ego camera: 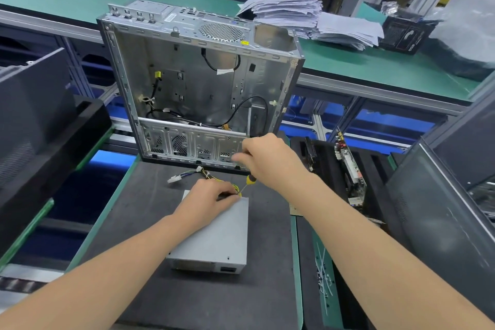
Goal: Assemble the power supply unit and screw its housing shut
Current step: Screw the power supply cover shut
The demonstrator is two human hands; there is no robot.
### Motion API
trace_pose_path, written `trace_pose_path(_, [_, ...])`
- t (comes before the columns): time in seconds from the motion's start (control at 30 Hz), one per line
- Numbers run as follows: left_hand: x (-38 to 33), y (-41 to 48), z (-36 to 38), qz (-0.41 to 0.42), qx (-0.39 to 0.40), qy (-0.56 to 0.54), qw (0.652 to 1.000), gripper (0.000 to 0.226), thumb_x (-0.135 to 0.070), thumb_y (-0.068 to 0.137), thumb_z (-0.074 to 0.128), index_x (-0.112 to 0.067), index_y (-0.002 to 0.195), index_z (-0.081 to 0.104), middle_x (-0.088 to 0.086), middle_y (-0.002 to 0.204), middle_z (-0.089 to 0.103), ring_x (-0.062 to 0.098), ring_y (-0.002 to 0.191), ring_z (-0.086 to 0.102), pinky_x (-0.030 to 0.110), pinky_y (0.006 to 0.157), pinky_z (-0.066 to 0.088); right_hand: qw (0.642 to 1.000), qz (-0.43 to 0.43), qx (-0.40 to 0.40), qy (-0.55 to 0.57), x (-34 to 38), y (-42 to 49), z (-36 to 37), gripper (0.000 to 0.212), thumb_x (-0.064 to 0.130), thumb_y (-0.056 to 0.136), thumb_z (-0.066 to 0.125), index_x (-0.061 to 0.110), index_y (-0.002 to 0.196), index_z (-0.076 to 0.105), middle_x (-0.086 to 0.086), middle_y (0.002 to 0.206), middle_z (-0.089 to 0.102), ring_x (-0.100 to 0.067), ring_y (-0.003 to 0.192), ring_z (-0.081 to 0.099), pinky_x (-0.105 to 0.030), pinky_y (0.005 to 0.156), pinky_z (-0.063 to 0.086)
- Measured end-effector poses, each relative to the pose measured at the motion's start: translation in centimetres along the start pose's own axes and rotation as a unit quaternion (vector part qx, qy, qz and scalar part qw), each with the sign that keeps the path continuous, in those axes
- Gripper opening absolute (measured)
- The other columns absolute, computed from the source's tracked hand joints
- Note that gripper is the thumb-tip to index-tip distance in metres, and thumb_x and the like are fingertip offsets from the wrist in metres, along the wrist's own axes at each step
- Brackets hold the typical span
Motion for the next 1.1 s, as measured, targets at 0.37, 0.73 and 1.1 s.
trace_pose_path(0.37, [-0.5,-0.2,-0.3,0.003,-0.004,-0.001,1.000,0.011,-0.024,0.095,0.073,-0.016,0.096,0.080,-0.007,0.091,0.079,0.012,0.086,0.070,0.034,0.085,0.053,0.998,-0.057,0.001,0.018,1.3,0.0,0.5,0.021,0.030,0.101,0.060,0.014,0.090,0.056,0.000,0.080,0.047,-0.032,0.085,0.056,-0.035,0.059,0.041])
trace_pose_path(0.73, [-0.9,-0.3,-0.4,0.009,0.000,0.018,1.000,0.013,-0.021,0.096,0.070,-0.013,0.091,0.078,0.002,0.083,0.075,0.024,0.080,0.065,0.039,0.079,0.051,0.972,-0.210,0.096,-0.032,2.0,-0.7,-0.7,0.016,0.010,0.096,0.062,0.023,0.103,0.067,0.004,0.105,0.057,-0.018,0.099,0.055,-0.044,0.085,0.053])
trace_pose_path(1.1, [-1.1,-0.3,-0.5,0.013,-0.013,0.005,1.000,0.012,-0.018,0.095,0.071,-0.011,0.087,0.077,0.001,0.077,0.073,0.023,0.074,0.063,0.040,0.075,0.050,0.994,-0.104,-0.023,-0.013,1.4,-0.4,-1.0,0.028,0.049,0.099,0.060,0.022,0.100,0.065,0.001,0.102,0.060,-0.025,0.090,0.061,-0.040,0.074,0.051])
Point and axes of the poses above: each hand's wrist, its own y-axis towards the middle knuckle, its own z-axis out of the palm, x = y × z, the point moved 5 cm from there along y, towards the middle knuckle
